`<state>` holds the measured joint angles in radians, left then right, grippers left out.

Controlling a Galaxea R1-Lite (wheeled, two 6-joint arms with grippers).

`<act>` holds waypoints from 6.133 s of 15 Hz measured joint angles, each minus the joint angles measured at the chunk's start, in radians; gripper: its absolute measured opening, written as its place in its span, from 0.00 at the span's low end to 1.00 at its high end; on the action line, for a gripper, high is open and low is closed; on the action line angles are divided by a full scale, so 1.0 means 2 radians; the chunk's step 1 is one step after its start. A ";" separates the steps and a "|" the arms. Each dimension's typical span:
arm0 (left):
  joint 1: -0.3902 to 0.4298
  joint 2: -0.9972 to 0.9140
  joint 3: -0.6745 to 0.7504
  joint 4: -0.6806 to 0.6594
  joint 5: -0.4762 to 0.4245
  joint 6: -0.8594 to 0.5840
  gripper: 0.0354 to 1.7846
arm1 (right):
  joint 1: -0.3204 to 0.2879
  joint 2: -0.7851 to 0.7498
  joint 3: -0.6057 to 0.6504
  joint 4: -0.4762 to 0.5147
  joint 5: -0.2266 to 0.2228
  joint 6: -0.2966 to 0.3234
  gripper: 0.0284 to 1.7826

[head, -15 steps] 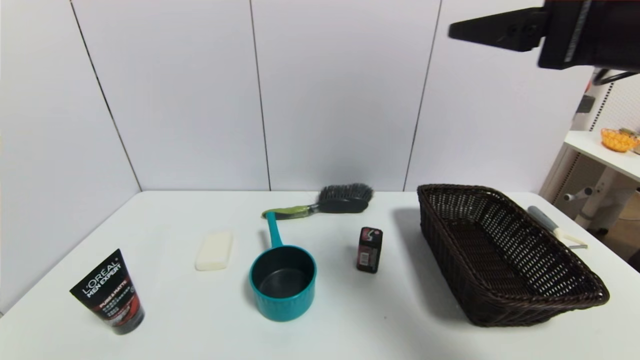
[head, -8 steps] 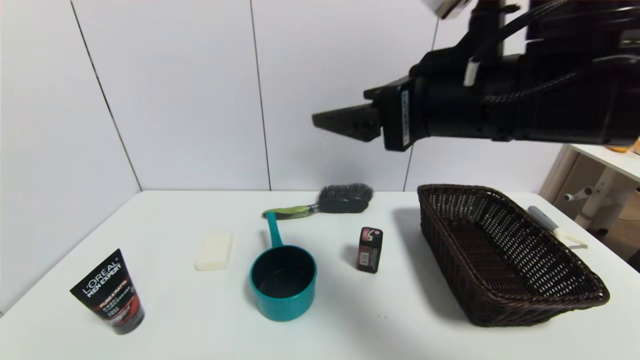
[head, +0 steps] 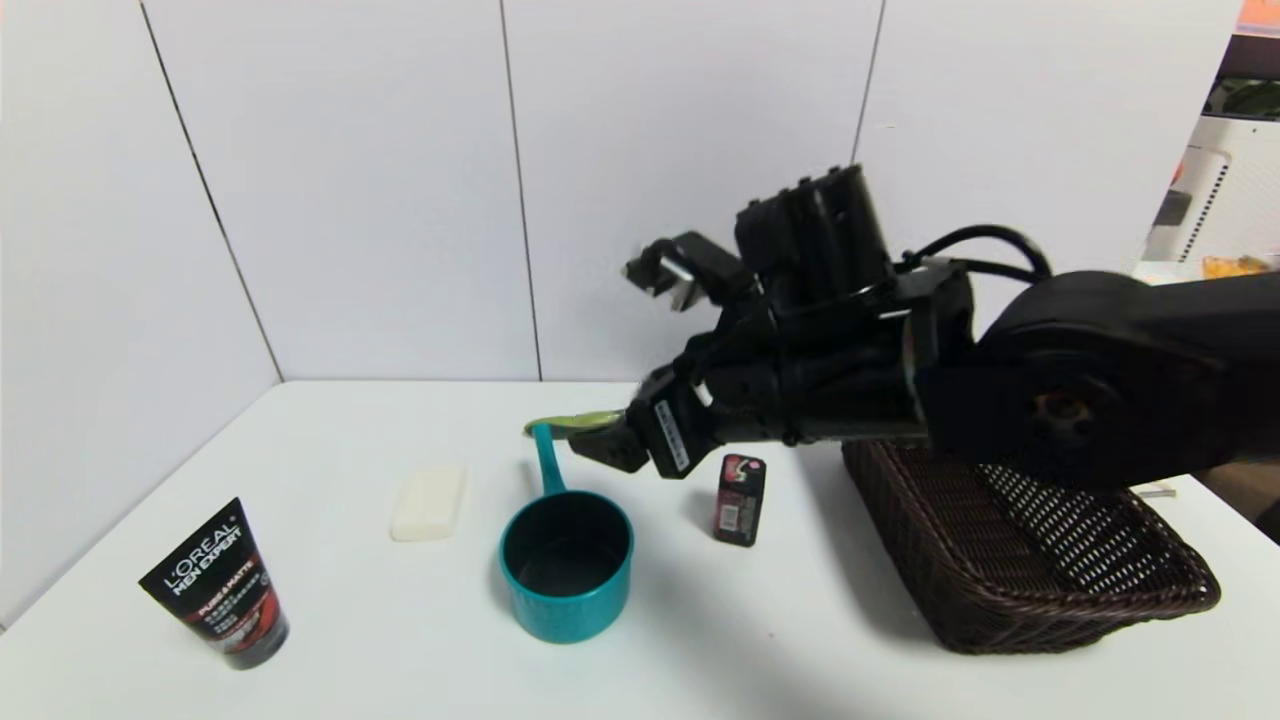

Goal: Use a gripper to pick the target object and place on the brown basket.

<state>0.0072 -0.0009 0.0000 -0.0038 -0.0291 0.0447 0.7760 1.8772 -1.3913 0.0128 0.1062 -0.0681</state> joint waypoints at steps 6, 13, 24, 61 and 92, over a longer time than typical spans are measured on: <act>0.000 0.000 0.000 0.000 0.000 0.000 0.94 | 0.001 0.072 0.021 -0.009 0.001 -0.004 0.95; 0.000 0.000 0.000 0.000 0.000 0.000 0.94 | 0.001 0.139 -0.005 -0.026 -0.001 -0.007 0.95; 0.000 0.000 0.000 0.000 0.000 0.000 0.94 | 0.000 0.140 -0.012 -0.026 -0.001 -0.009 0.03; 0.000 0.000 0.000 0.000 0.000 0.000 0.94 | -0.460 -0.177 0.225 -0.027 0.109 -0.097 0.52; 0.000 0.000 0.000 0.000 0.000 0.000 0.94 | -0.382 -0.874 0.695 -0.015 -0.040 -0.013 0.95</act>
<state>0.0072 -0.0009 0.0000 -0.0038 -0.0291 0.0443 0.0123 0.1283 -0.0017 -0.0168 0.0268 -0.0936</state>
